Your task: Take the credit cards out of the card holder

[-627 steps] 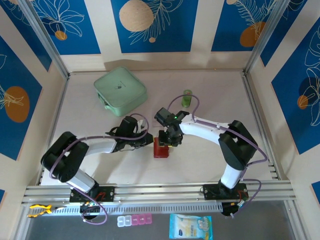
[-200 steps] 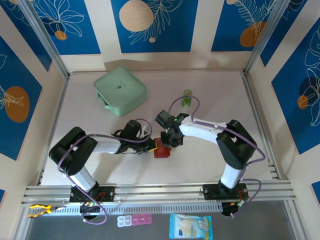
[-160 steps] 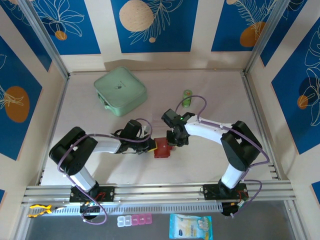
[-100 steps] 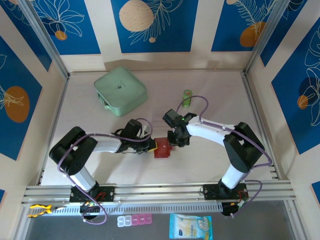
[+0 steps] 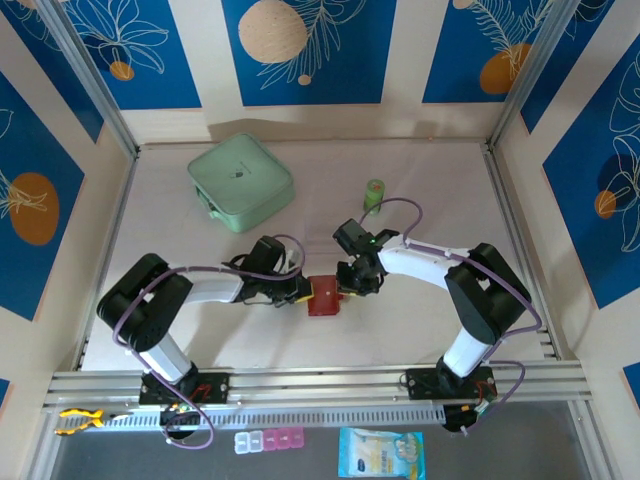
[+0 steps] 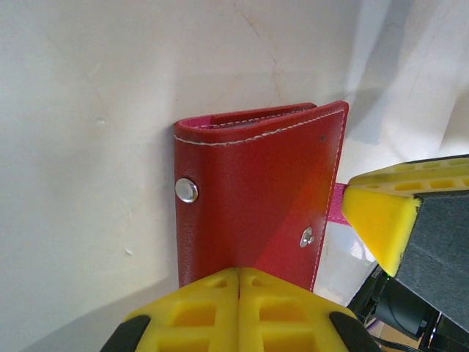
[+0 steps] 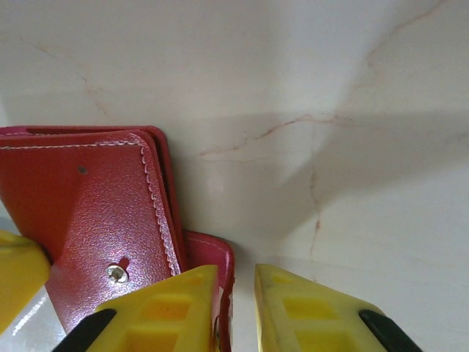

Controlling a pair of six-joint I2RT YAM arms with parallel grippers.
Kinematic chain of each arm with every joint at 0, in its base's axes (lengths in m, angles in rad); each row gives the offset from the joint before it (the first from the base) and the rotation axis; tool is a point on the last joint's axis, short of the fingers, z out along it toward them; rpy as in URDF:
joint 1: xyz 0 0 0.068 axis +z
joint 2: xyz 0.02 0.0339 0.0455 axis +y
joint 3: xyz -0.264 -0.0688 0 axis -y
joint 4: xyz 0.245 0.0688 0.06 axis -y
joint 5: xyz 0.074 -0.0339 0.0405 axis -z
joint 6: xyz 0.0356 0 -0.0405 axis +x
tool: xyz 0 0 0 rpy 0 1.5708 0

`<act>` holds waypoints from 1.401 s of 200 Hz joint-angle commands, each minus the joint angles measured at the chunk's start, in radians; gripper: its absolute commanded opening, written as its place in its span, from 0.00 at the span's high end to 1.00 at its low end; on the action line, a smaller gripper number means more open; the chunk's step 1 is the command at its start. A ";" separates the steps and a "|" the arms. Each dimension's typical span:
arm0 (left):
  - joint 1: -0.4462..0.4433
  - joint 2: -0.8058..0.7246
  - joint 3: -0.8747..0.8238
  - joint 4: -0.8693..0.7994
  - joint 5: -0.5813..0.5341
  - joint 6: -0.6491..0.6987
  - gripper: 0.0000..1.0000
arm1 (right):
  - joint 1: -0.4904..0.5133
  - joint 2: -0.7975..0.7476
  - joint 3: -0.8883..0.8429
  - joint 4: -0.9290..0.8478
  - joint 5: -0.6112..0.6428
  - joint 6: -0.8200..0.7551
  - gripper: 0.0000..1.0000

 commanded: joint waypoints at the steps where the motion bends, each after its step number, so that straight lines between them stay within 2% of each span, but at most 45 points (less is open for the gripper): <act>1: 0.003 -0.033 0.026 -0.075 -0.016 0.018 0.98 | -0.011 0.002 -0.030 0.057 -0.080 0.005 0.80; 111: 0.036 -0.197 0.043 -0.166 -0.122 0.099 0.93 | -0.023 -0.007 -0.073 0.124 -0.123 -0.005 0.86; 157: 0.087 -0.310 0.021 -0.212 -0.169 0.147 0.90 | -0.032 -0.046 -0.062 0.080 -0.091 -0.026 0.92; 201: 0.154 -0.413 -0.006 -0.268 -0.196 0.185 0.86 | -0.047 -0.108 -0.042 0.013 -0.065 -0.056 0.93; 280: 0.221 -0.489 -0.042 -0.304 -0.186 0.211 0.82 | -0.026 -0.166 0.042 -0.082 -0.063 -0.078 0.93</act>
